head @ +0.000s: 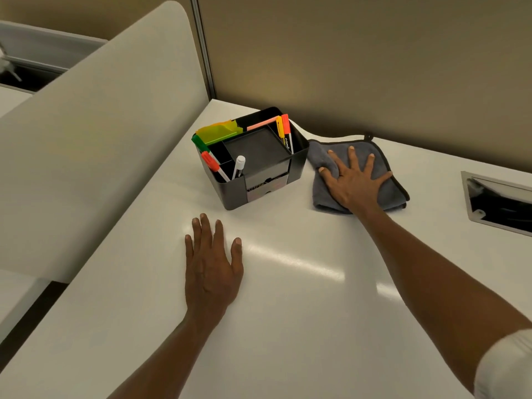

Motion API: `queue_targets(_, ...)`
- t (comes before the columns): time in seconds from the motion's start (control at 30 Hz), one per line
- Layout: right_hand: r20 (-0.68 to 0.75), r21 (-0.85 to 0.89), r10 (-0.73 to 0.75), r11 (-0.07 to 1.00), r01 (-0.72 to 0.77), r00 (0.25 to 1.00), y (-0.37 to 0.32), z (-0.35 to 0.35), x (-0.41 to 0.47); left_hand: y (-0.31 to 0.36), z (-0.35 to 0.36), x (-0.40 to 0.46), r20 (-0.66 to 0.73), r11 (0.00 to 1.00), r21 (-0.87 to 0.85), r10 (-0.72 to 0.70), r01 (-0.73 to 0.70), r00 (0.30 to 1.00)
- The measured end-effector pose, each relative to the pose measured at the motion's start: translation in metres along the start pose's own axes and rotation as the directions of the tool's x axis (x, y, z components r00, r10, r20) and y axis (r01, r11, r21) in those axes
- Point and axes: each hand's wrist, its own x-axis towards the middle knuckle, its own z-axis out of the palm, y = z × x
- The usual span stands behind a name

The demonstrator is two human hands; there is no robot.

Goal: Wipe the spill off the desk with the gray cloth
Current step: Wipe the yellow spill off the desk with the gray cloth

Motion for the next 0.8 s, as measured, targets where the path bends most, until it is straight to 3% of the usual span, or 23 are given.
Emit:
queue_targets(0.27,0.040,-0.032,-0.049,0.998,0.050,0.998,0.026,-0.004,0.030,-0.004,0.003,0.000,-0.010,1.000,-0.019,0.001,-0.001,1.000)
queue_targets(0.8,0.034,0.021,0.242,0.970,-0.243,0.970,0.145,-0.027,0.008,-0.003,0.002,0.000,-0.003,1.000,-0.020,0.002,-0.002,1.000)
